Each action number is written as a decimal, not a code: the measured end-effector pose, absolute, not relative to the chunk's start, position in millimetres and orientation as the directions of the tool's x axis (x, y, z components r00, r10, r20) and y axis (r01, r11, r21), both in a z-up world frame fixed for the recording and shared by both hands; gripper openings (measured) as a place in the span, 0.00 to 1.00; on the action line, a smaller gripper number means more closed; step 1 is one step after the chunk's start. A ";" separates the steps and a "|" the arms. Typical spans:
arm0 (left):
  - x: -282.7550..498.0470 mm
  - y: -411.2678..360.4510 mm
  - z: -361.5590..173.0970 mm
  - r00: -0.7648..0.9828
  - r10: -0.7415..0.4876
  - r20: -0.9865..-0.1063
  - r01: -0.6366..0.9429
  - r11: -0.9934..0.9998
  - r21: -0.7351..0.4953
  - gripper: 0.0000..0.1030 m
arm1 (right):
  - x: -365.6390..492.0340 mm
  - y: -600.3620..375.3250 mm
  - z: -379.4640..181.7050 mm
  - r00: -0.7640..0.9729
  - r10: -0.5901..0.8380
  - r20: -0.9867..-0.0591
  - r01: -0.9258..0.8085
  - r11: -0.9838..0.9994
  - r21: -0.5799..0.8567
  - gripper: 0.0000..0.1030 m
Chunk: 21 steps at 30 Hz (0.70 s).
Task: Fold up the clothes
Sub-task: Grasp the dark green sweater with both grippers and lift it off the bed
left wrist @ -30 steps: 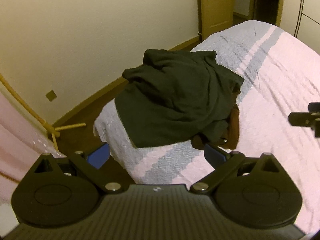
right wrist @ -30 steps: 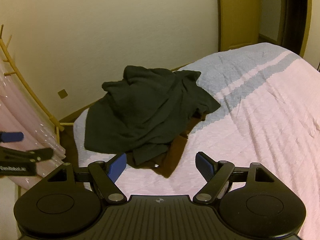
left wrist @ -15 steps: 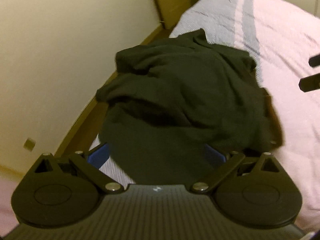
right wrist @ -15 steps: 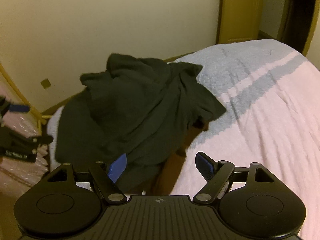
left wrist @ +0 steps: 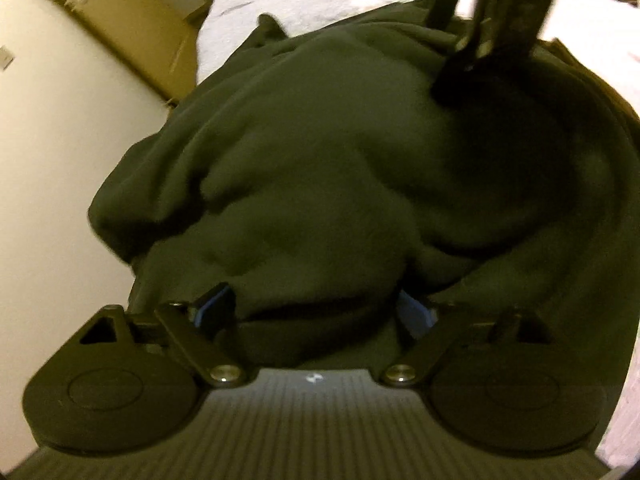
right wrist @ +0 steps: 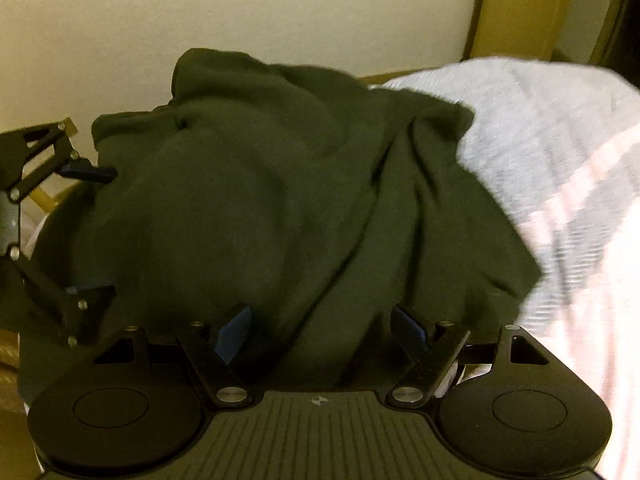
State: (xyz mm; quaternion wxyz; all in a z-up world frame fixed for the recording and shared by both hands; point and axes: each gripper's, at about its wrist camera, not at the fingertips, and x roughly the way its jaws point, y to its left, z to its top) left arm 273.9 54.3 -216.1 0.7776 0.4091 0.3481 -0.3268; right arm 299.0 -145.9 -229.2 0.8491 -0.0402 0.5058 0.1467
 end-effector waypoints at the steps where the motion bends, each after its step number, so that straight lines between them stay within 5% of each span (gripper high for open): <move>1: 274.6 55.4 -216.7 0.535 -0.231 -0.813 0.801 0.443 0.402 0.68 | 300.4 -146.4 -230.9 0.436 0.223 -0.872 -0.296 0.950 0.095 0.69; 2: 275.4 56.4 -217.3 0.526 -0.238 -0.817 0.810 0.434 0.395 0.58 | 300.7 -146.9 -231.2 0.422 0.247 -0.872 -0.308 0.944 0.118 0.47; 3: 276.1 57.5 -218.0 0.517 -0.245 -0.820 0.818 0.425 0.388 0.47 | 300.0 -146.7 -229.2 0.418 0.253 -0.872 -0.315 0.941 0.123 0.44; 5: 277.5 59.6 -219.2 0.498 -0.258 -0.828 0.833 0.407 0.375 0.29 | 295.6 -146.9 -217.8 0.438 0.238 -0.867 -0.315 0.944 0.100 0.15; 9: 267.8 62.5 -203.4 0.502 -0.289 -0.815 0.835 0.405 0.371 0.10 | 282.0 -162.7 -178.4 0.502 0.268 -0.822 -0.291 0.948 0.131 0.08; 21: 189.9 54.4 -107.7 0.592 -0.409 -0.695 0.787 0.478 0.389 0.02 | 181.2 -222.4 -42.4 0.731 0.346 -0.588 -0.256 0.938 0.234 0.07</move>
